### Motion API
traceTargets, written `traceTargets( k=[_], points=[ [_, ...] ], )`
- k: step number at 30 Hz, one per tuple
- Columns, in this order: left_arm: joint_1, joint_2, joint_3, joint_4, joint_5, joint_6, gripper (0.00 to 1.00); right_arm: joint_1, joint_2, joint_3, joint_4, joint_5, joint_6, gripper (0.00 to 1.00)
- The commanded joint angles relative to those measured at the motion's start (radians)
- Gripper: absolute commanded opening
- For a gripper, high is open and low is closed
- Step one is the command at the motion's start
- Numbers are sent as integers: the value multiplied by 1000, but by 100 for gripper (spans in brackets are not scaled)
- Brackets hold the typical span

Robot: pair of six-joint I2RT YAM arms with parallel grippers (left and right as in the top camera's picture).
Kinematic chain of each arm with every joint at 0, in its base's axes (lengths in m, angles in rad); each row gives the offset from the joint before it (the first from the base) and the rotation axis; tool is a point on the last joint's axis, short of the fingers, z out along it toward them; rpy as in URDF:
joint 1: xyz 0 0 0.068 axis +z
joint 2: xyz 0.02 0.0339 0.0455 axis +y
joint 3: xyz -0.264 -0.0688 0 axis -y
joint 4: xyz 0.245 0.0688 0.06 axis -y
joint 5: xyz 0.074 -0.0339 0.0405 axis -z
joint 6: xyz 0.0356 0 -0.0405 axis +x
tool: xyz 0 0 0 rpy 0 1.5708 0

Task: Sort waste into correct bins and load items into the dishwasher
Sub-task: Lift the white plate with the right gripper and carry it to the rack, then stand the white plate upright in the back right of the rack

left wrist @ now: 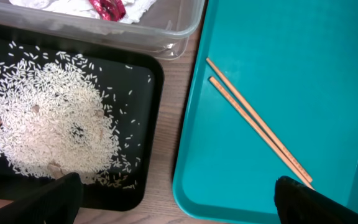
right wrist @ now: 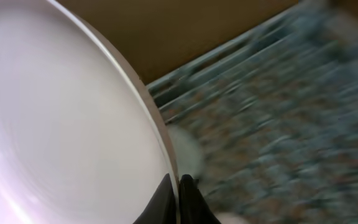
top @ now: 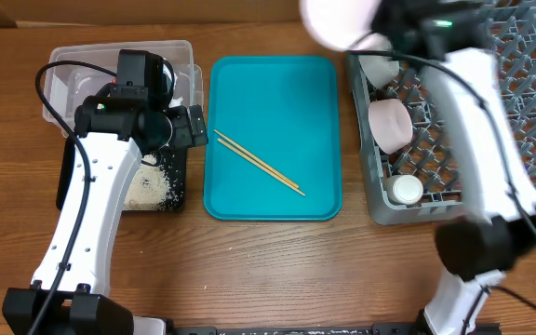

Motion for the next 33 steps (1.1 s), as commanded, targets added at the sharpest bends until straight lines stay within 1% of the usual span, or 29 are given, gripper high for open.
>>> traceTargets(
  k=[1,3,7,11,14,18,22,26,31,33],
  points=[
    [-3,3,21,1,-10,-10,100,-42,5,5,-26,297,-229,4],
    [-3,3,21,1,-10,-10,100,-79,7,-16,-23,299,-326,4],
    [-3,3,21,1,-10,-10,100,-132,7,-88,32,291,-467,4],
    [-3,3,21,1,-10,-10,100,-164,8,-206,161,251,-665,4],
    [-3,3,21,1,-10,-10,100,-172,11,-303,282,257,-764,4],
    [-3,3,21,1,-10,-10,100,-178,13,-411,450,338,-775,4],
    [-3,3,21,1,-10,-10,100,-184,20,-461,539,346,-797,4],
    [-3,3,21,1,-10,-10,100,-192,48,-476,566,344,-797,4],
    [-3,3,21,1,-10,-10,100,-190,86,-478,548,323,-792,4],
    [-3,3,21,1,-10,-10,100,-188,91,-481,542,252,-792,17]
  ],
)
